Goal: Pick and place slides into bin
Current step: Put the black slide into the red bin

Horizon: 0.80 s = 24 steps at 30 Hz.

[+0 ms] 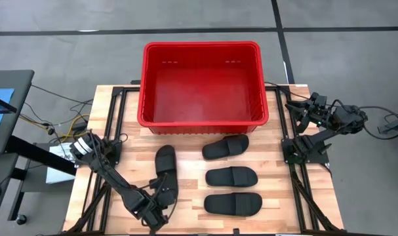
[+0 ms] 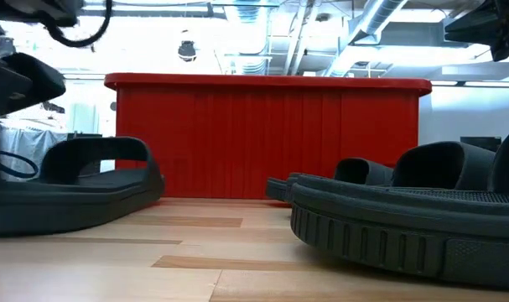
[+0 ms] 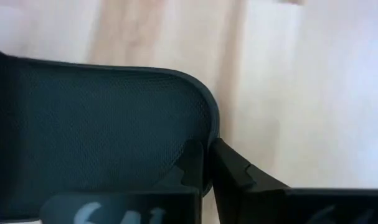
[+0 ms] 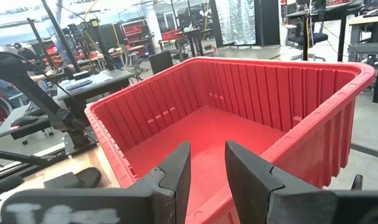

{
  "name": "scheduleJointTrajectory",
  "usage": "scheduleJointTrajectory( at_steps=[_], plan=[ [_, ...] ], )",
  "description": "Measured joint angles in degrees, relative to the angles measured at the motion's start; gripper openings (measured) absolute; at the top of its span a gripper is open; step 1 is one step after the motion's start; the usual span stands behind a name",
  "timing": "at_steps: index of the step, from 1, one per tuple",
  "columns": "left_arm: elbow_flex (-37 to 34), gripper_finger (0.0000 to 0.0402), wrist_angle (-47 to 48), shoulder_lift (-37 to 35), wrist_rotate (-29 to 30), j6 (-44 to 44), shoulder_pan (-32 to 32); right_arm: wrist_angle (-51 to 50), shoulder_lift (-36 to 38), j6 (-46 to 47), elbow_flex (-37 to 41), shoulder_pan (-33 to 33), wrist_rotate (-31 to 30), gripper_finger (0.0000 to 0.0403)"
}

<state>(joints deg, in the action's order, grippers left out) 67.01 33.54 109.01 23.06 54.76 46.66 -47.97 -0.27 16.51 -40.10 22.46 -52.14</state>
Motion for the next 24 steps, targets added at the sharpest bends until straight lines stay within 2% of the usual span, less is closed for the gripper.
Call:
scheduleJointTrajectory(
  at_steps=[14,20,24],
  plan=[
    [6.0,0.0001,0.5,-0.1,-2.6,5.4,2.9,0.0,0.0,0.0,0.0,0.0,0.0,0.0091],
    [10.6,0.0001,0.8,-0.1,-1.7,8.5,3.9,0.0,0.0,0.0,0.0,0.0,0.0,0.0091],
    [14.3,0.0001,2.1,-0.2,1.0,10.3,4.2,0.0,0.0,0.0,0.0,0.0,0.0,0.0091]
  ],
)
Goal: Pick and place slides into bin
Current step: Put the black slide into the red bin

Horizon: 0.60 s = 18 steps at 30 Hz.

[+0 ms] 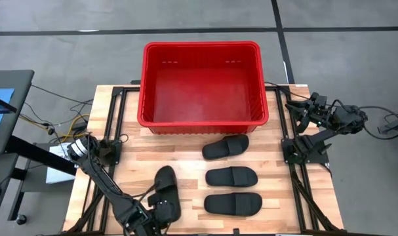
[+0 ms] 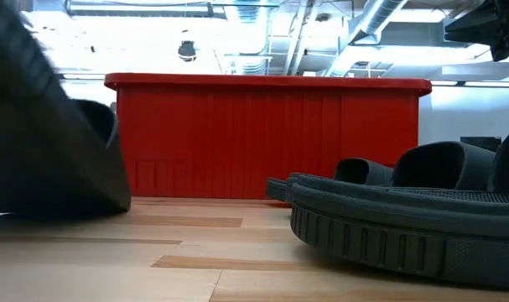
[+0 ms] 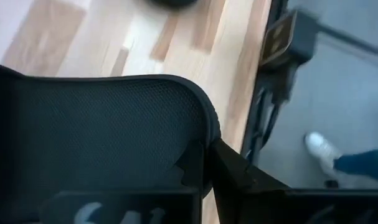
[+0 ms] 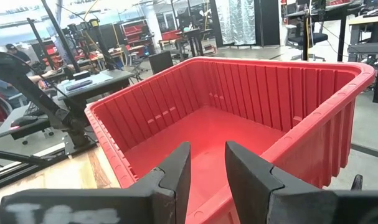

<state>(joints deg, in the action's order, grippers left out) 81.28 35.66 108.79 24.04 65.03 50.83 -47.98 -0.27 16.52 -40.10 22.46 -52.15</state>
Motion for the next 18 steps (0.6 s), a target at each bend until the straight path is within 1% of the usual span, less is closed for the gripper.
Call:
scheduleJointTrajectory(
  at_steps=[8,18],
  plan=[
    [6.0,0.0001,0.0,0.0,8.3,1.7,0.9,0.0,0.0,0.0,0.0,0.0,0.0,0.0091],
    [12.6,0.0000,0.0,0.0,13.3,0.3,0.9,0.0,0.0,0.0,0.0,0.0,0.0,0.0091]
  ],
)
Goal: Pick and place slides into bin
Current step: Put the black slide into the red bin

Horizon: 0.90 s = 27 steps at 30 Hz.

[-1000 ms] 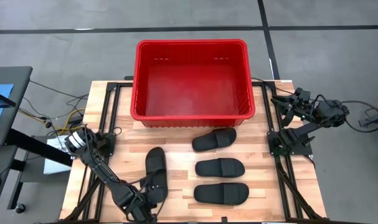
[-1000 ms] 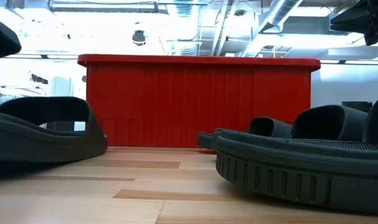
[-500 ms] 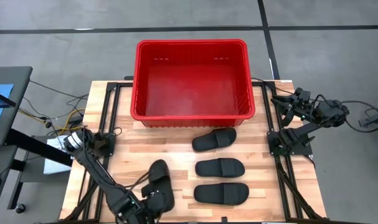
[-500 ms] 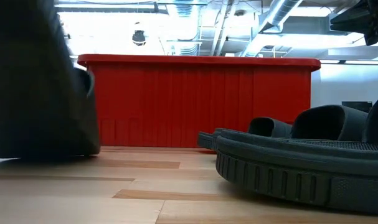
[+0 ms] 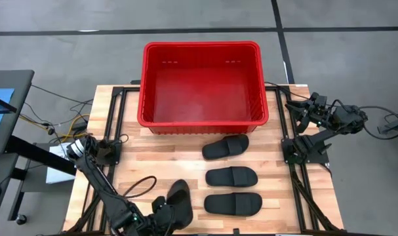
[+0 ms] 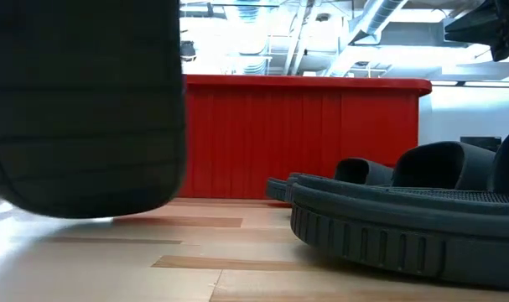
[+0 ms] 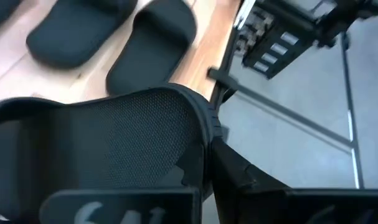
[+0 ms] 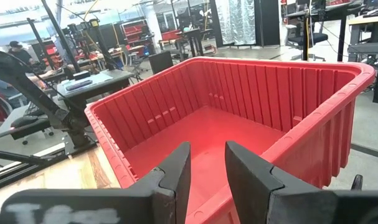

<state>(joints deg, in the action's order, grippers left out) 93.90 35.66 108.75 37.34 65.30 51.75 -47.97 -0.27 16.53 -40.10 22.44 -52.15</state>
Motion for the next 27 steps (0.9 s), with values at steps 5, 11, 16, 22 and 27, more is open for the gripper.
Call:
scheduleJointTrajectory(
  at_steps=[5,11,16,22,27],
  plan=[
    [4.6,0.0000,0.0,0.0,2.5,-3.6,0.0,0.0,0.0,0.0,0.0,0.0,0.0,0.0091],
    [10.3,0.0000,1.6,0.0,5.5,-8.7,0.0,0.0,0.0,0.0,0.0,0.0,0.0,0.0091],
    [15.1,0.0000,5.7,-0.1,7.3,-11.3,0.0,0.0,0.0,0.0,0.0,0.0,0.0,0.0091],
    [20.0,0.0000,7.8,-0.2,7.5,-13.6,0.3,0.0,0.0,0.0,0.0,0.0,0.0,0.0091],
    [24.9,0.0000,10.4,-0.2,7.8,-16.4,0.5,0.0,0.0,0.0,0.0,0.0,0.0,0.0091]
  ],
)
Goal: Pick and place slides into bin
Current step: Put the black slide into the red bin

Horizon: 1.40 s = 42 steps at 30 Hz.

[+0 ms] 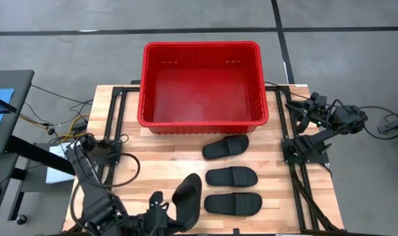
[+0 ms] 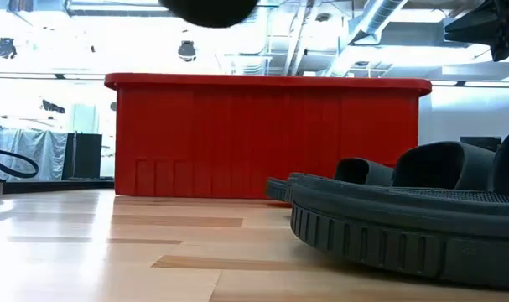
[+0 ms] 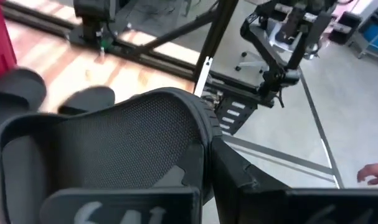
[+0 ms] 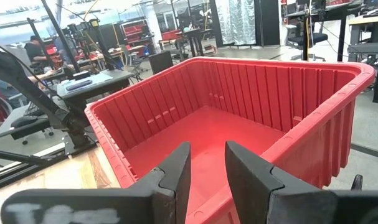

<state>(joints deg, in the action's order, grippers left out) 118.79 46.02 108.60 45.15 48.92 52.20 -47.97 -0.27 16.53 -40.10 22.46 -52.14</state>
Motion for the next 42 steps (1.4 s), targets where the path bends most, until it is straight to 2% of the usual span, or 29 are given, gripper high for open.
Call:
scheduleJointTrajectory(
  at_steps=[12,24,32,37,42],
  plan=[
    [16.2,0.0000,19.5,0.0,6.2,-7.1,-1.2,0.0,0.0,0.0,0.0,0.0,0.0,0.0091],
    [15.7,0.0000,24.4,-6.5,1.6,-23.4,-8.8,0.0,0.0,0.0,0.0,0.0,0.0,0.0091],
    [15.6,0.0000,36.5,-14.2,1.7,-31.0,-15.1,0.0,0.0,0.0,0.0,0.0,0.0,0.0091],
    [15.6,0.0000,37.3,-19.7,0.9,-38.7,-18.8,0.0,0.0,0.0,0.0,0.0,0.0,0.0091],
    [15.6,0.0000,37.3,-23.9,-3.3,-46.8,-24.3,0.0,0.0,0.0,0.0,0.0,0.0,0.0091]
  ],
)
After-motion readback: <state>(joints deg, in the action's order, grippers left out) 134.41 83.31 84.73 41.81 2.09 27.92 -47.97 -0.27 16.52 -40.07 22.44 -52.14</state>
